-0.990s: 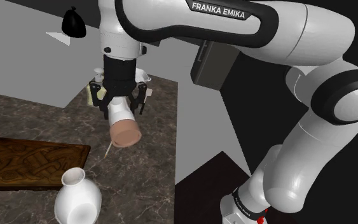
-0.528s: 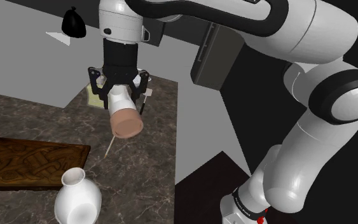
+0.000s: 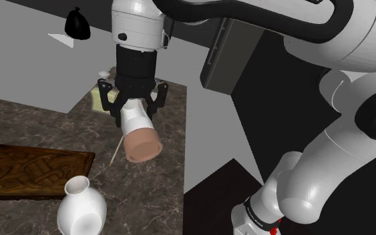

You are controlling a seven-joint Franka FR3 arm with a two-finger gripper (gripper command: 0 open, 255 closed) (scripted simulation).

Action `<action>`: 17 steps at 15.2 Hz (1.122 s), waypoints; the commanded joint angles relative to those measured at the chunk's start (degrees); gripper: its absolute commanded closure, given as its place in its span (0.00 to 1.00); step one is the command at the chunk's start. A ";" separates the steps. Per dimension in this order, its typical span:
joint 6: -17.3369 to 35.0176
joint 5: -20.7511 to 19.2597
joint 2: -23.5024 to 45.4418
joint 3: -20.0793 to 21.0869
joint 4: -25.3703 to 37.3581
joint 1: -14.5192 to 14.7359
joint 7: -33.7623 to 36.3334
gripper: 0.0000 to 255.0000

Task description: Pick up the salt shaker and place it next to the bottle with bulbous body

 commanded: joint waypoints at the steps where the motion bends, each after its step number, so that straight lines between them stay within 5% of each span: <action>1: 1.09 0.66 -1.48 0.31 -2.36 0.30 0.45 1.00; 17: 13.28 1.03 -1.86 0.50 -15.06 0.47 -1.51 1.00</action>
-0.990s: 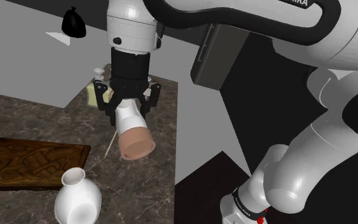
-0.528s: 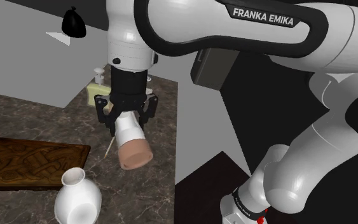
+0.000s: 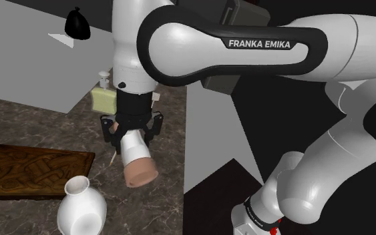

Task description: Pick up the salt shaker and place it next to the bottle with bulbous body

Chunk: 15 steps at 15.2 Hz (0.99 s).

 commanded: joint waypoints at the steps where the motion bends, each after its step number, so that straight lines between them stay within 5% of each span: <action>1: 1.65 -0.03 0.24 0.07 -1.39 0.06 -0.16 1.00; 15: 12.13 -0.52 2.91 0.45 -9.41 0.42 -1.02 1.00</action>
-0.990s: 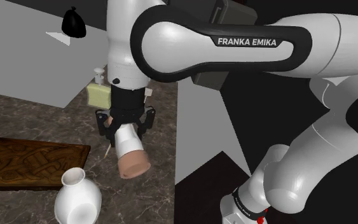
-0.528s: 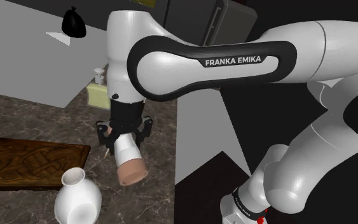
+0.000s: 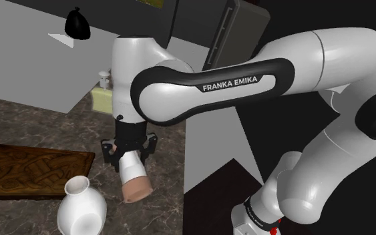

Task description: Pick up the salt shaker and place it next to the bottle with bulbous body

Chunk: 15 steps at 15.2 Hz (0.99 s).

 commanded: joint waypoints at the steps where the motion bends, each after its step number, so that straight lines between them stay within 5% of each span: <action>1: 1.58 -0.12 0.52 0.01 -1.07 0.02 -0.19 1.00; 15: 11.97 -1.64 5.82 0.13 -6.50 0.56 -0.25 1.00</action>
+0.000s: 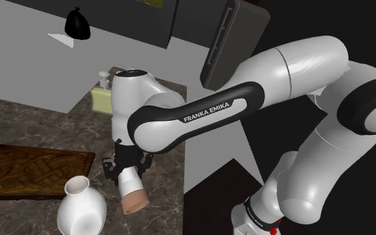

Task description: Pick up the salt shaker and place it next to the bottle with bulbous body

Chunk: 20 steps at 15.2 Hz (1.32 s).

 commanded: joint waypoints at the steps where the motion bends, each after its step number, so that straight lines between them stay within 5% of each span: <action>1: 1.71 -0.30 0.97 0.02 -0.76 0.15 0.11 1.00; 12: 9.95 -2.50 7.05 -0.51 -3.27 0.90 0.69 1.00; 20: 9.95 -2.50 7.05 -0.51 -3.27 0.91 0.69 1.00</action>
